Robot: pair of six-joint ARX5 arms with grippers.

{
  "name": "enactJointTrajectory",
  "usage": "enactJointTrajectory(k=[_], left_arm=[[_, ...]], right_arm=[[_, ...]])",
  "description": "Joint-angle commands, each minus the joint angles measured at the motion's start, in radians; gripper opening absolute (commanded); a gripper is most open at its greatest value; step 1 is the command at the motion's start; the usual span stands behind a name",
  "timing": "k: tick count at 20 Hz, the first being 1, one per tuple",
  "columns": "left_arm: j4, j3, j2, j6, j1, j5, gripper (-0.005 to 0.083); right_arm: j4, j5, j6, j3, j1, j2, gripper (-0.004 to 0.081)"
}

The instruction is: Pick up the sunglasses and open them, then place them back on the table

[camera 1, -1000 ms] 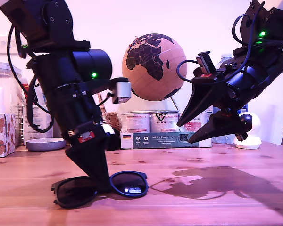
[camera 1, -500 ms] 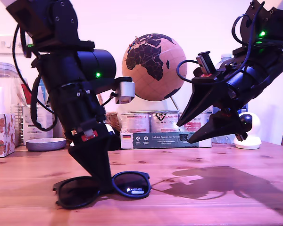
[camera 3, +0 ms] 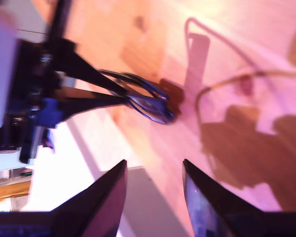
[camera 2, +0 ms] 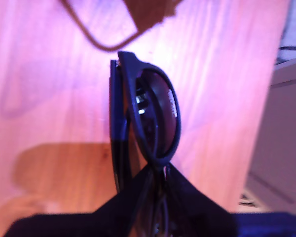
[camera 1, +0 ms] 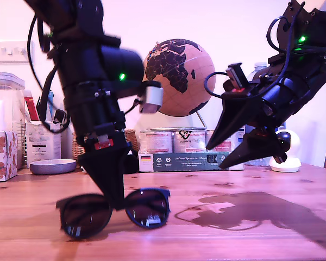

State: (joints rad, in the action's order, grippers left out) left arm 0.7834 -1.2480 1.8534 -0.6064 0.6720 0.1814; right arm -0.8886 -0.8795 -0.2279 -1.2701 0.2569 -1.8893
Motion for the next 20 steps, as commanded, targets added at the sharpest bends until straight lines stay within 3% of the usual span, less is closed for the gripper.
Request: enactJointTrajectory(k=[1, 14, 20], left_arm=[[-0.02, 0.004, -0.032, -0.004, 0.015, -0.024, -0.0019], [-0.054, 0.016, -0.124, -0.058, 0.196, -0.255, -0.0019], [-0.209, 0.158, -0.241, -0.109, 0.238, -0.36, -0.0019]], right_arm=[[0.016, 0.004, 0.013, -0.015, 0.0, -0.004, 0.0318], [0.015, 0.026, 0.03, -0.053, -0.056, -0.004, 0.0318], [-0.055, 0.025, -0.018, -0.08, -0.097, -0.004, 0.0317]])
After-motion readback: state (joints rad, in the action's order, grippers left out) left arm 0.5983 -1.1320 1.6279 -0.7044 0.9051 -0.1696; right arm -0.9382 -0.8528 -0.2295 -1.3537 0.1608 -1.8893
